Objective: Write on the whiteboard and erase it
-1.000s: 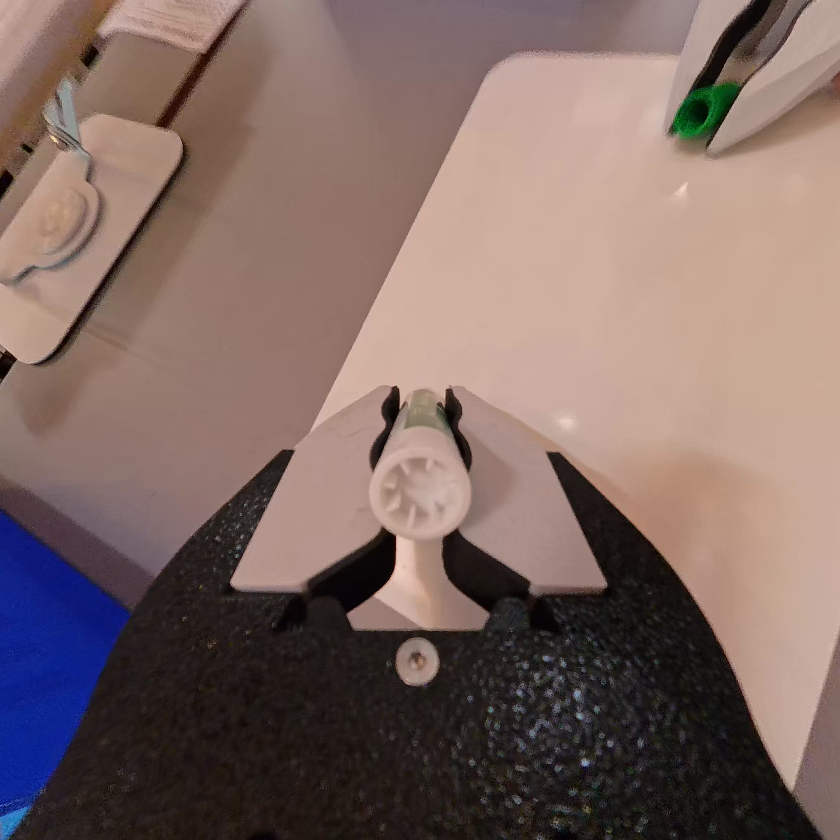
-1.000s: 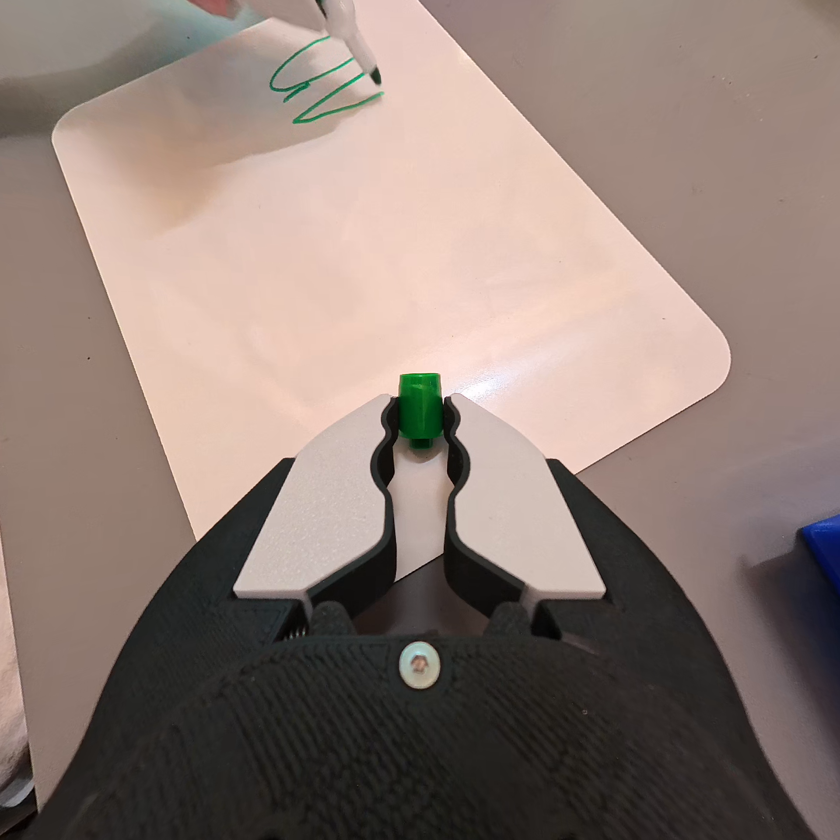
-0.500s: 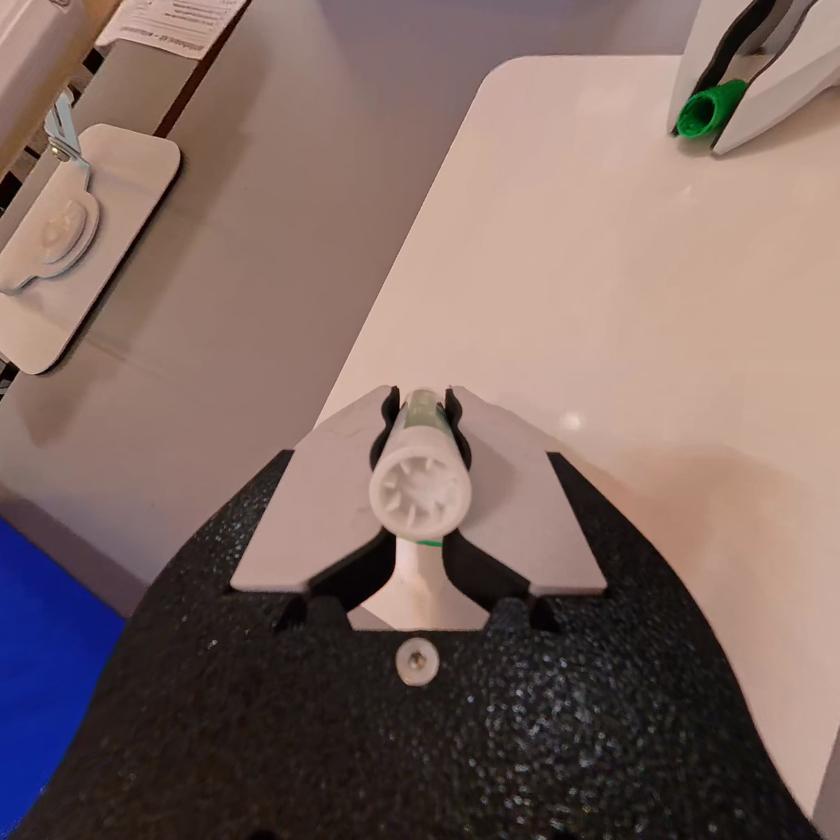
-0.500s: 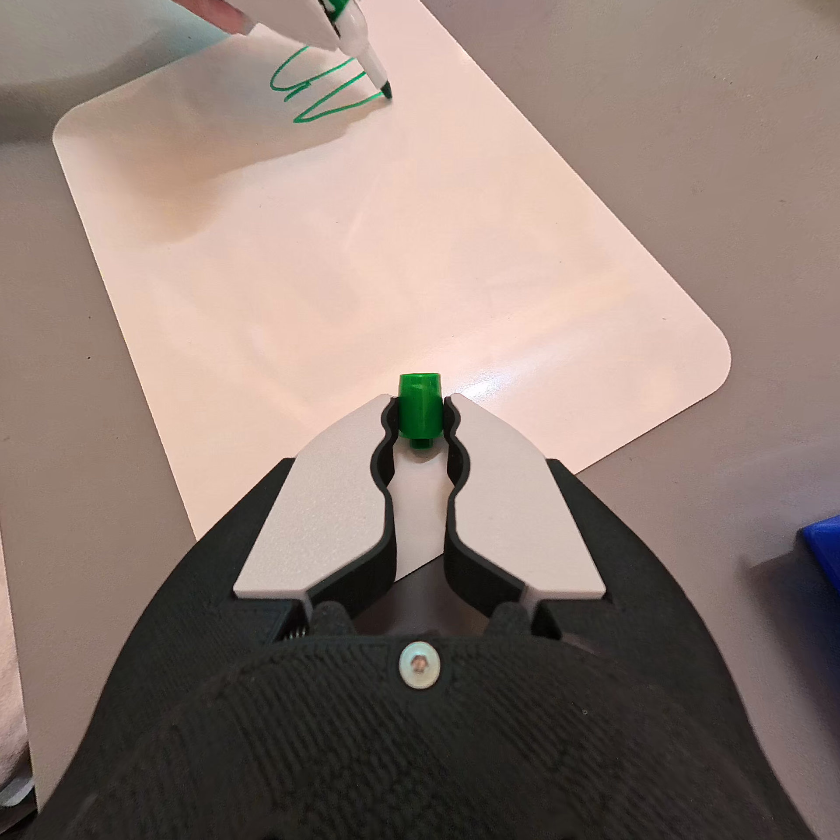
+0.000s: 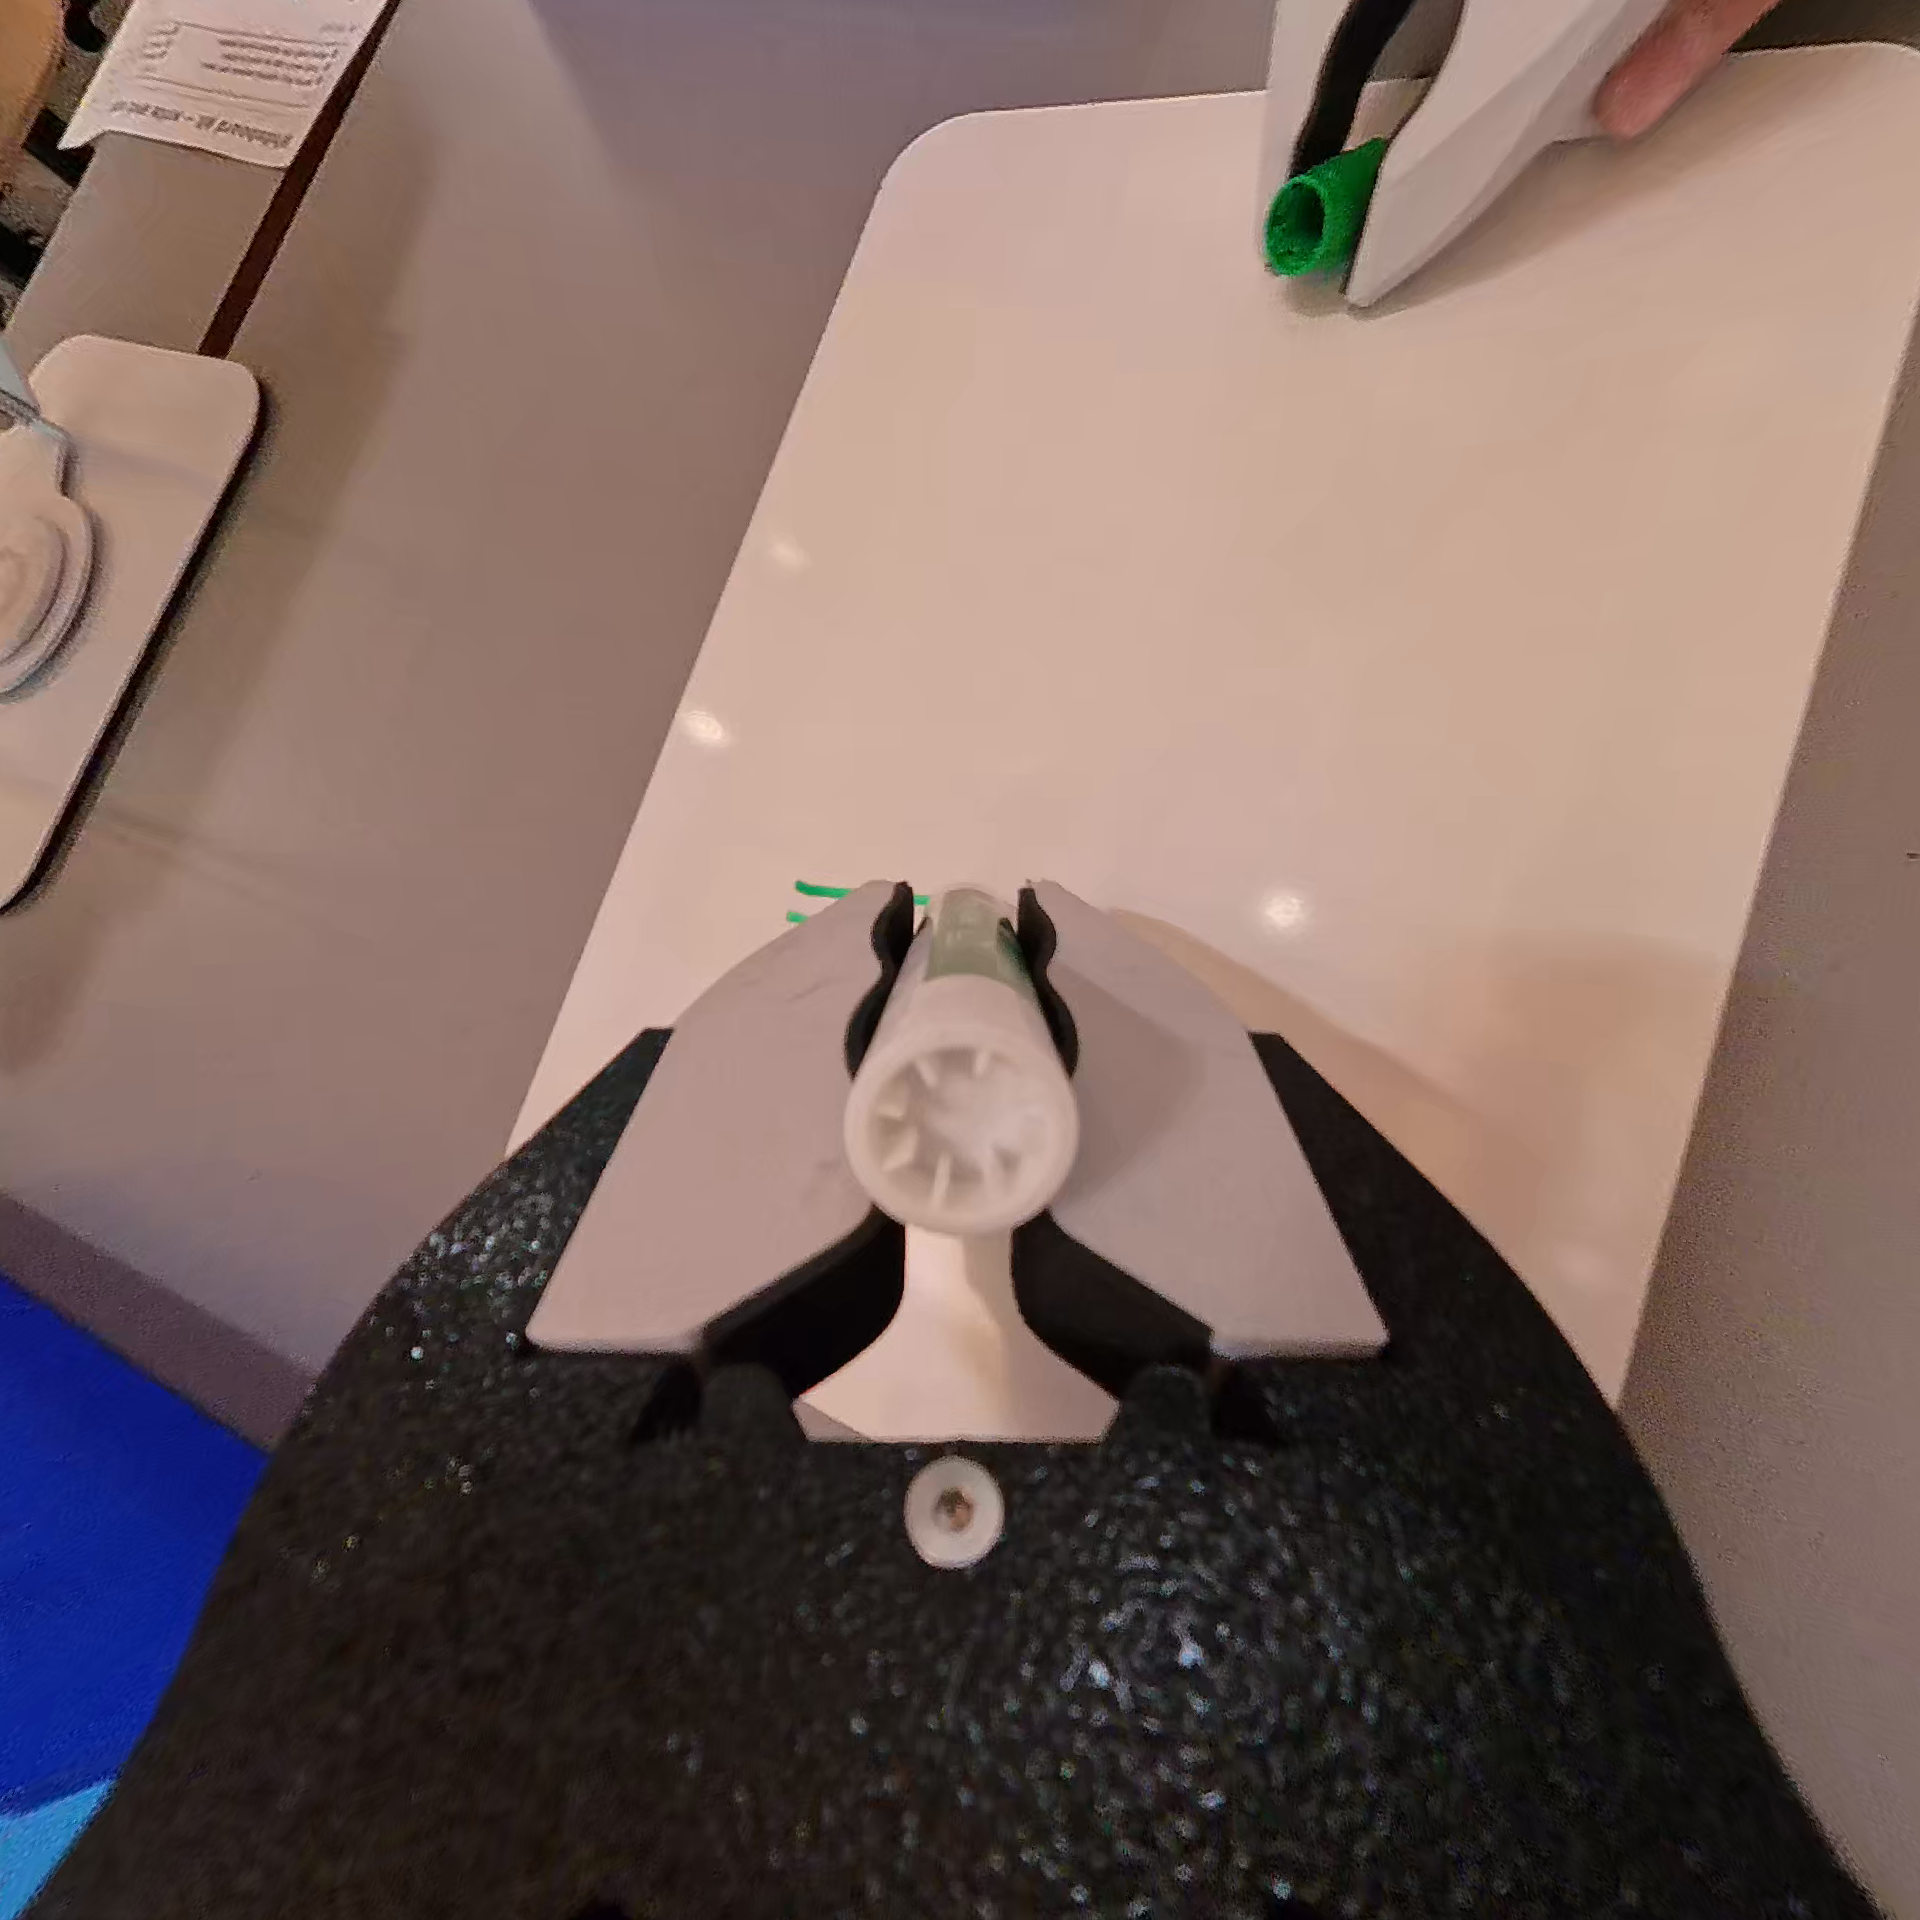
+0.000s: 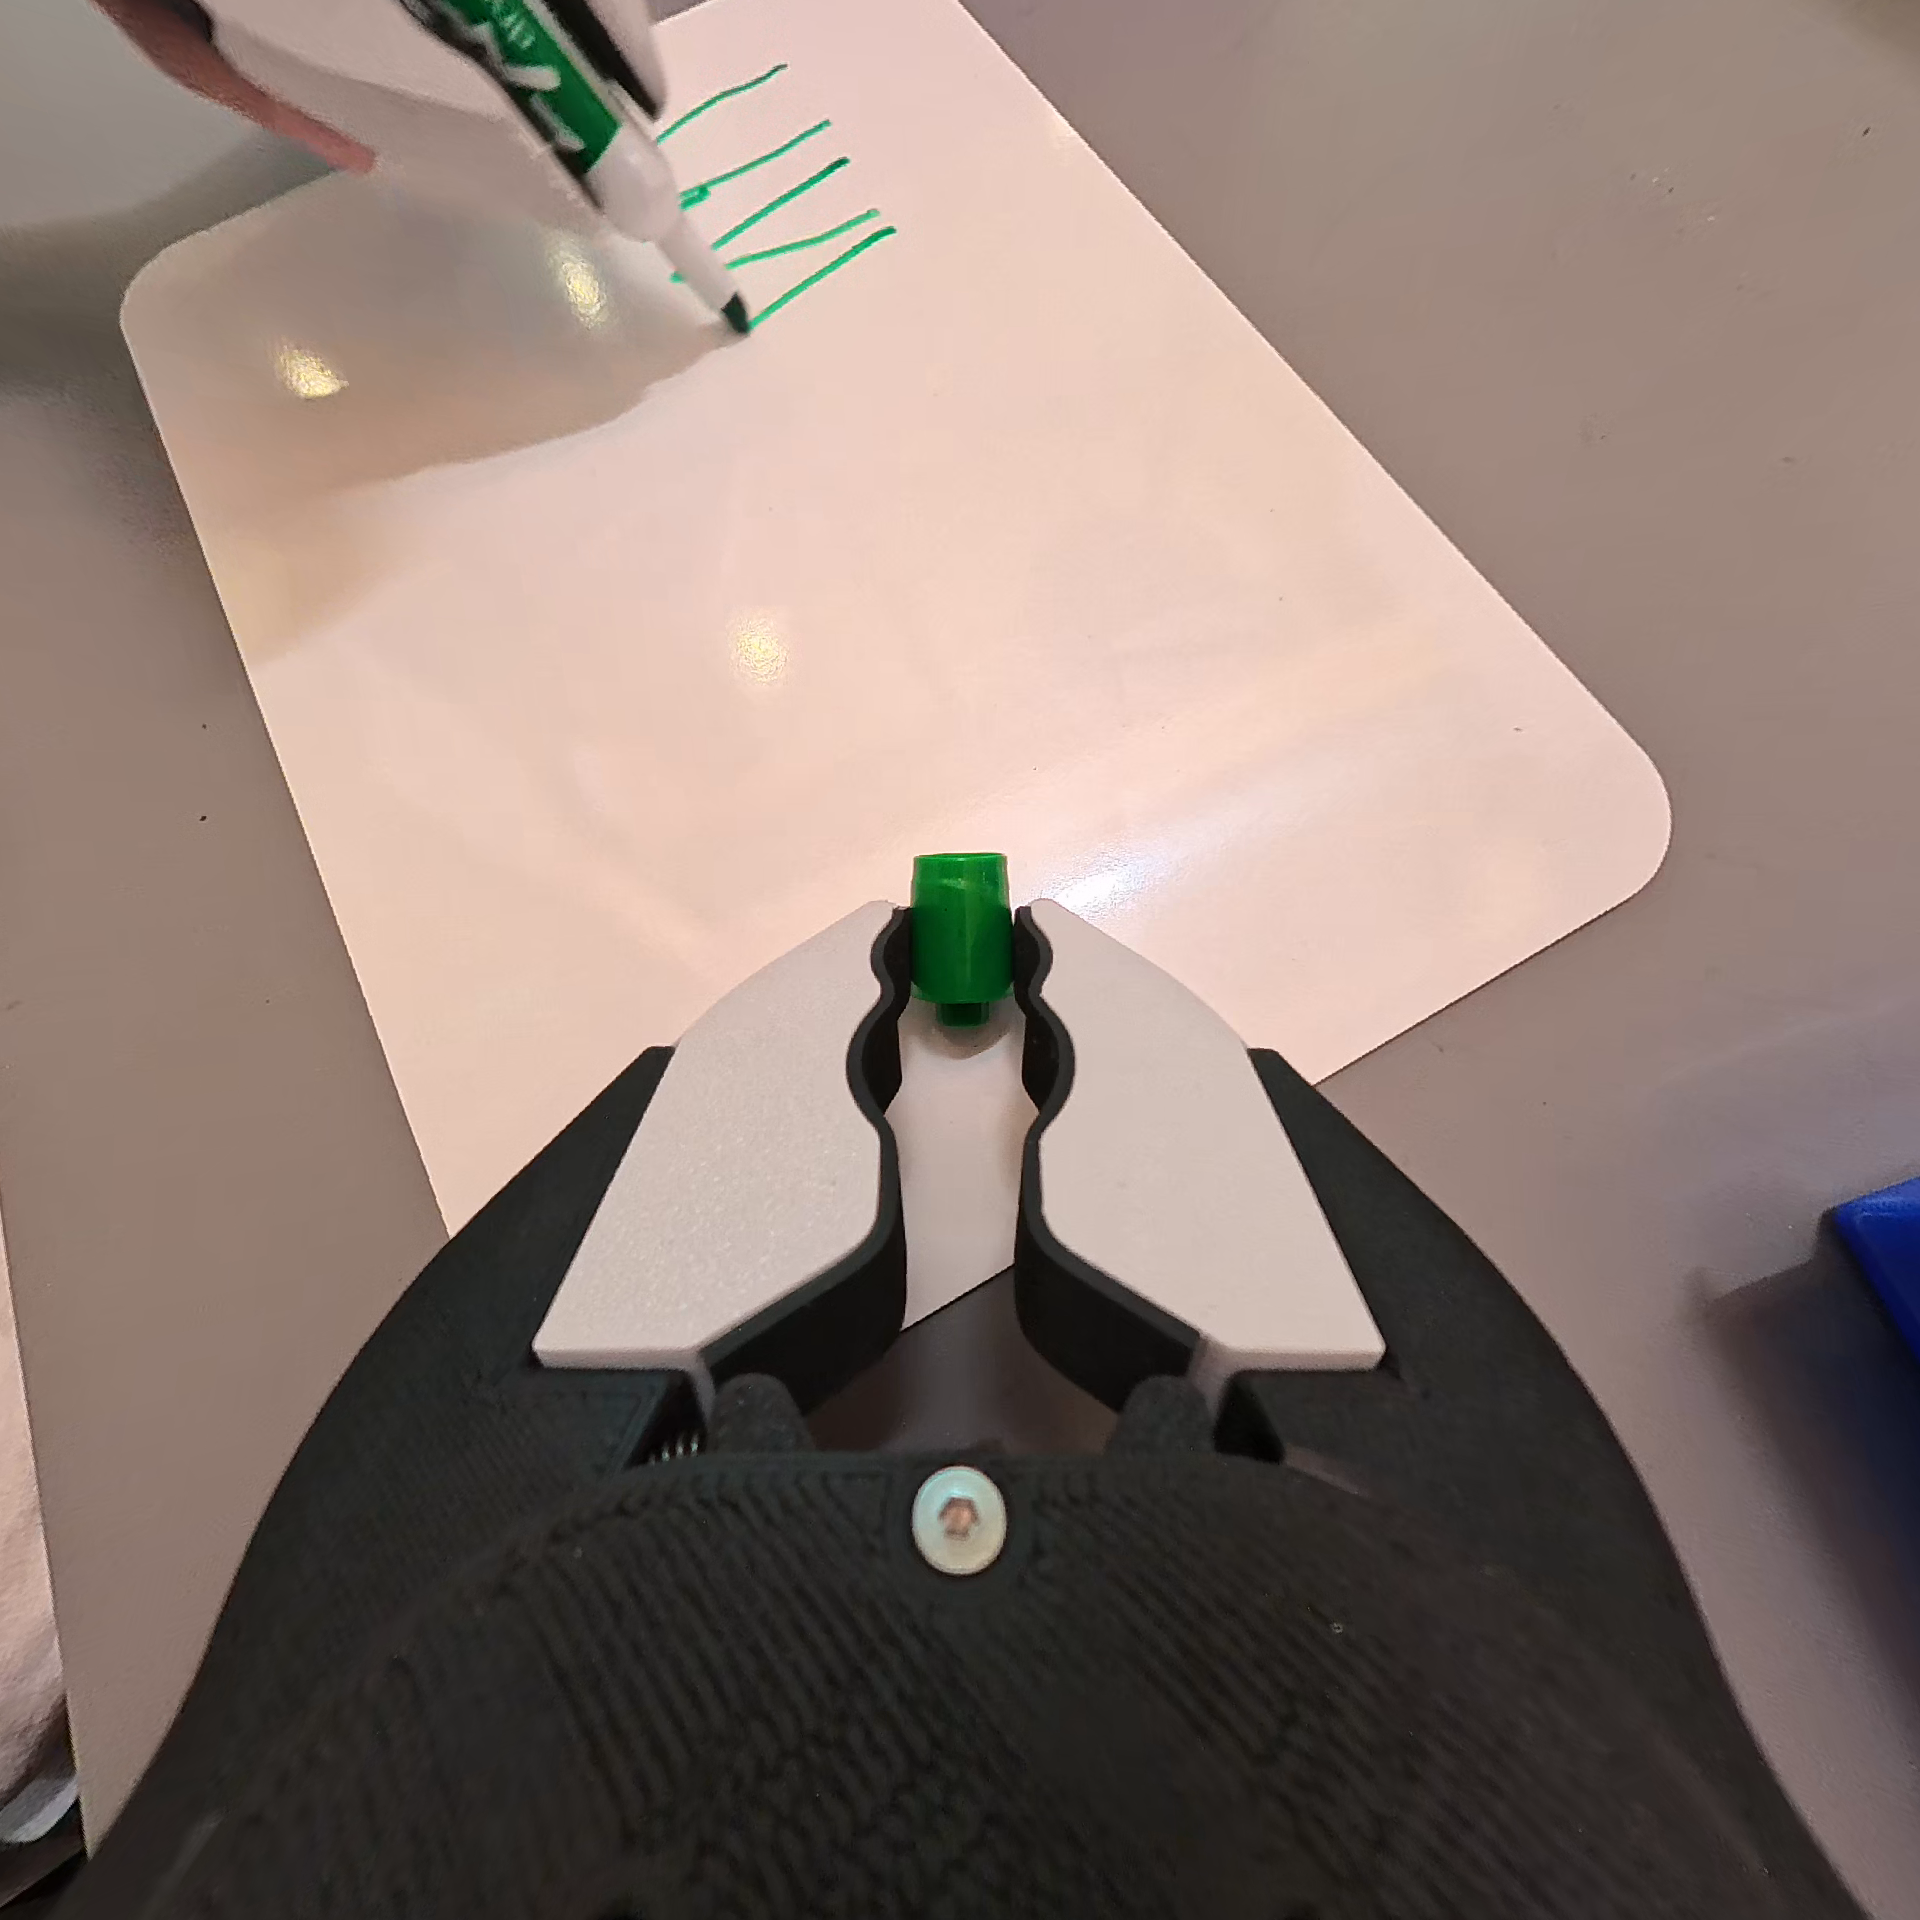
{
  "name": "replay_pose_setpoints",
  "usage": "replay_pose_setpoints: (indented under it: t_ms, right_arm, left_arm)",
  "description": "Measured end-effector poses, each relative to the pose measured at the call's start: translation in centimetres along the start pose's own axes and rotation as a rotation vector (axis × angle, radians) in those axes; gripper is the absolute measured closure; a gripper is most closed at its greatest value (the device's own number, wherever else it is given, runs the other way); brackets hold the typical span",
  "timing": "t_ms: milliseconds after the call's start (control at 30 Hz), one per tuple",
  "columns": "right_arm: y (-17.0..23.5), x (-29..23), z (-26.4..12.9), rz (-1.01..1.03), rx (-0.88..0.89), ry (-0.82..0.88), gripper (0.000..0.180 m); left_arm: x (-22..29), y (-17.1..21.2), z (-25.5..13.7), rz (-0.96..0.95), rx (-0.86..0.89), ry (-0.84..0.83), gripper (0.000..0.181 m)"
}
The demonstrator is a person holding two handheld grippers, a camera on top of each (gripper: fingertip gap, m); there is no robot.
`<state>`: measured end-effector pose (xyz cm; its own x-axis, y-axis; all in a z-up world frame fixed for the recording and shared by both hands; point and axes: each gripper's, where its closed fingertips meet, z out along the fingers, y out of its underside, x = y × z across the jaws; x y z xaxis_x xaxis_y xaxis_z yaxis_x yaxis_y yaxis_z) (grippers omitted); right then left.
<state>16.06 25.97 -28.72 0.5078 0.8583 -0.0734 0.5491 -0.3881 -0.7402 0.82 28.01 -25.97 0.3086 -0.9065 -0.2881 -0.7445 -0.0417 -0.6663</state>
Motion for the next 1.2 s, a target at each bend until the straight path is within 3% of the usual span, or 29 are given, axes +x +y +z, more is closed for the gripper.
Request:
replay_pose_setpoints:
  t_ms: [33, 267, 733, 1200]
  right_arm:
    - [0.0, 0.0, 0.0, 0.000, 0.000, 0.000, 0.160]
    - [0.0, 0.0, 0.0, -0.001, 0.000, 0.000, 0.160]
    - [0.0, 0.0, 0.0, 0.000, 0.000, -0.001, 0.160]
    - [0.0, 0.0, 0.0, -0.002, 0.000, -0.002, 0.160]
  left_arm:
    - [0.3, -0.1, -0.1, 0.003, 0.001, 0.006, 0.161]
    - [1.0, -0.4, -0.1, 0.010, 0.003, 0.018, 0.162]
    - [-2.6, -0.7, 1.8, -0.021, 0.000, -0.008, 0.162]
    - [1.6, -1.6, 0.8, 0.048, 0.005, 0.044, 0.161]
